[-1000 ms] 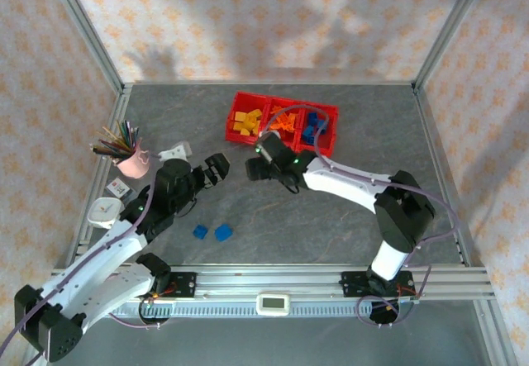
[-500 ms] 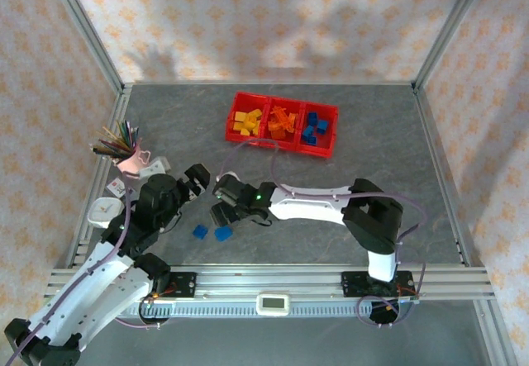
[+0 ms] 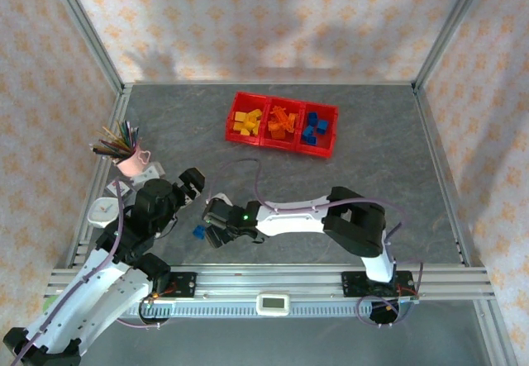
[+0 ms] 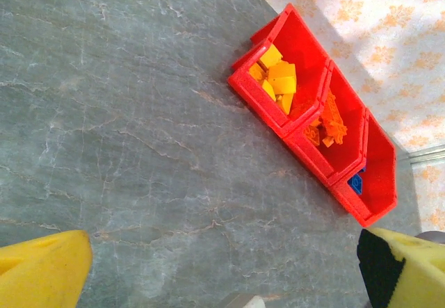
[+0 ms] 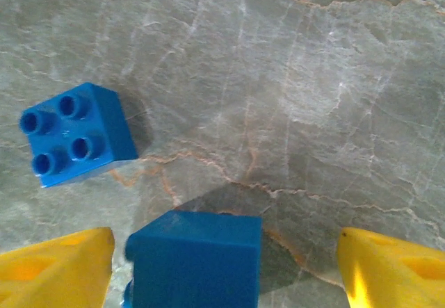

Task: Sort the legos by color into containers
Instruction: Pick up the lego from the bottom-center of the table, then pick up the lego from the center of the table.

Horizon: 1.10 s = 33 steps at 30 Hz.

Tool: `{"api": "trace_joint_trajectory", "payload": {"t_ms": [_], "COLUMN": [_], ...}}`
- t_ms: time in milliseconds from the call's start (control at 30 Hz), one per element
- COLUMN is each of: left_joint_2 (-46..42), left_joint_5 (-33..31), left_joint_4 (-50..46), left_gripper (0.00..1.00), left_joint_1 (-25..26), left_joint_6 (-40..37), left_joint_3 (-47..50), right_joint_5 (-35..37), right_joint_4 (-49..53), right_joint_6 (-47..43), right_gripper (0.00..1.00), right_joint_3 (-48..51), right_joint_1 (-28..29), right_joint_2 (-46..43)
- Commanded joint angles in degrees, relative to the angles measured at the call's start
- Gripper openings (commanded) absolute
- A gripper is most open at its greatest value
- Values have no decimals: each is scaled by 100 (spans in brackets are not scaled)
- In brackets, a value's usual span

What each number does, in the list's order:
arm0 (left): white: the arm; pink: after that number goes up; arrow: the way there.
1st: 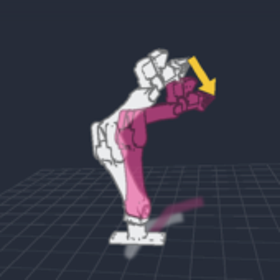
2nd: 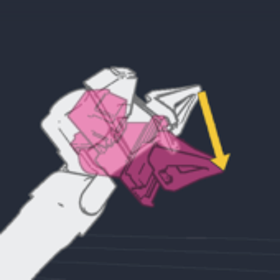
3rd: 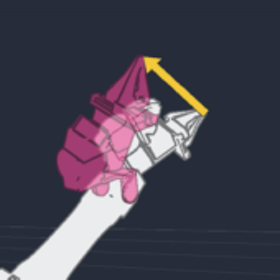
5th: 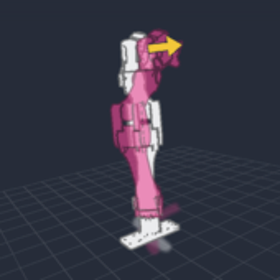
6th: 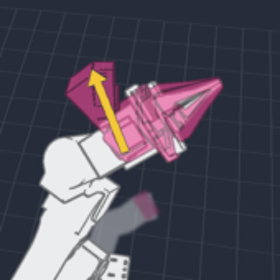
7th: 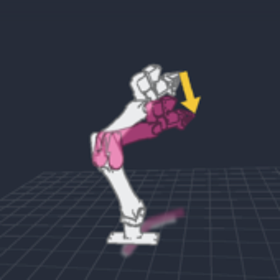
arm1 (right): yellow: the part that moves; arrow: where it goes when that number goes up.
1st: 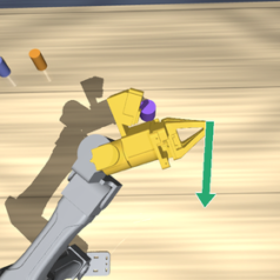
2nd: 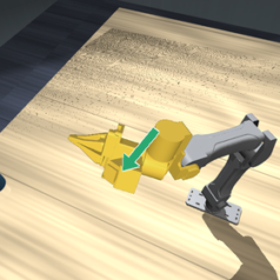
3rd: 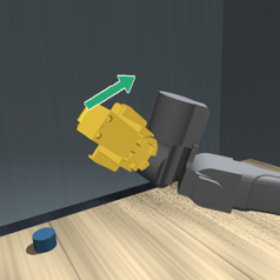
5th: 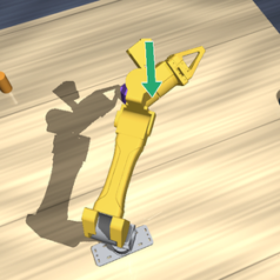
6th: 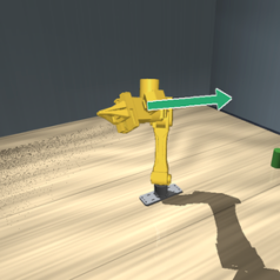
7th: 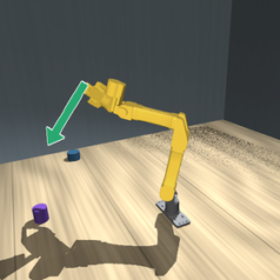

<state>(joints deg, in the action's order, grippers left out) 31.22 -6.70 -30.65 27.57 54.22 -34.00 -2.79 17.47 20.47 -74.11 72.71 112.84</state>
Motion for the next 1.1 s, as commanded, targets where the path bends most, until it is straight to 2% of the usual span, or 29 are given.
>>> {"api": "trace_joint_trajectory", "payload": {"t_ms": [0, 533, 667, 767, 1067], "left_joint_2": [-46, 26, 131, 322, 1071], "left_joint_5": [-101, 38, 179, 514, 1218], "left_joint_4": [-129, 27, 230, 499, 1220], "left_gripper": [99, 99, 99, 99, 99], "left_joint_1": [-41, -41, -41, -37, -31], "left_joint_6": [95, 22, -72, -239, -707], "left_joint_3": [95, 51, 16, -73, -413], "right_joint_5": [270, 336, 244, 189, 709], "right_joint_4": [-88, -118, -2, 36, 484], "right_joint_6": [30, 66, 239, 397, 568], "right_gripper": [78, 40, 37, 35, 35], "right_joint_3": [-54, -97, -69, 66, 444], "right_joint_1": [15, -15, -165, -366, -1436], "right_joint_2": [144, 20, -256, -617, -1617]}}
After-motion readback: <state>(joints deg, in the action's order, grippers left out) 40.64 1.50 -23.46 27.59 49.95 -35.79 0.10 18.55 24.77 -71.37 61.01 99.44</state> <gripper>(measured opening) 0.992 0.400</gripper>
